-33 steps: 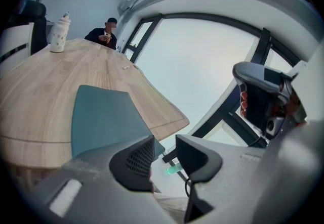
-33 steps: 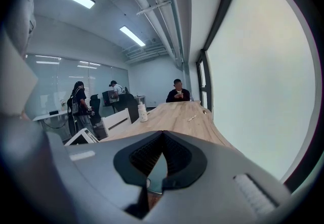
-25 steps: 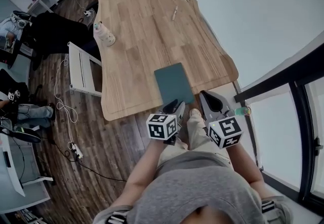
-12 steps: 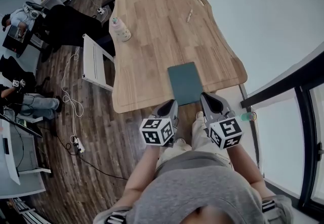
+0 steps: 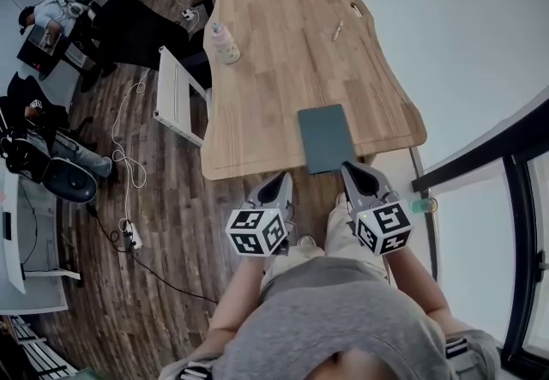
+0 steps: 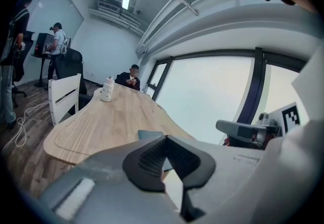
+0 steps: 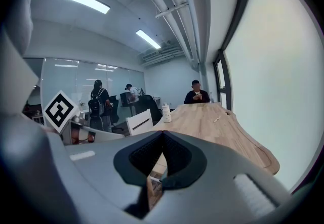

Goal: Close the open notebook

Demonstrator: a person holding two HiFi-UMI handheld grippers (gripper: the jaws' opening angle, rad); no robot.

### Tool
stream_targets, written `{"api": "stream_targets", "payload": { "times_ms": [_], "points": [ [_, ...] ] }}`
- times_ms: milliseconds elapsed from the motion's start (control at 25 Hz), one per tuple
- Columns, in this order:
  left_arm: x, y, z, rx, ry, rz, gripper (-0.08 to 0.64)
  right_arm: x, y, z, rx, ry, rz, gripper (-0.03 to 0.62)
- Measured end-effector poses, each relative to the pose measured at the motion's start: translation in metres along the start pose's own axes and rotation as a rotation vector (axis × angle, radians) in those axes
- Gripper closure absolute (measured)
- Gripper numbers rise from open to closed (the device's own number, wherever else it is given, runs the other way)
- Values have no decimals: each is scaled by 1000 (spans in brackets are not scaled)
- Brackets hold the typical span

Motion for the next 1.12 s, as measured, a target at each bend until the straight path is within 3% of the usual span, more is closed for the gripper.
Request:
{"api": "stream_targets", "payload": {
  "times_ms": [440,880,1120],
  "points": [
    [0,-45,0,-54,19,48,558,10,-5,-29,-48,-5,-5,591],
    [0,-57,-5,-64,20,62,558,9,-5,-49,-113,-16,8,594],
    [0,-56,-7,-60,7,66,558,7,-2,-49,-105,-20,9,594]
  ]
}}
Point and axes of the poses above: the fingertips, and each gripper's own axes: y forward along the fingers, z to its right, x out of its underside, the point moved 4 cm from there along -y, backward along the fingers, and after that the axes turned 11 degrees about x, right-handed, at the moved point
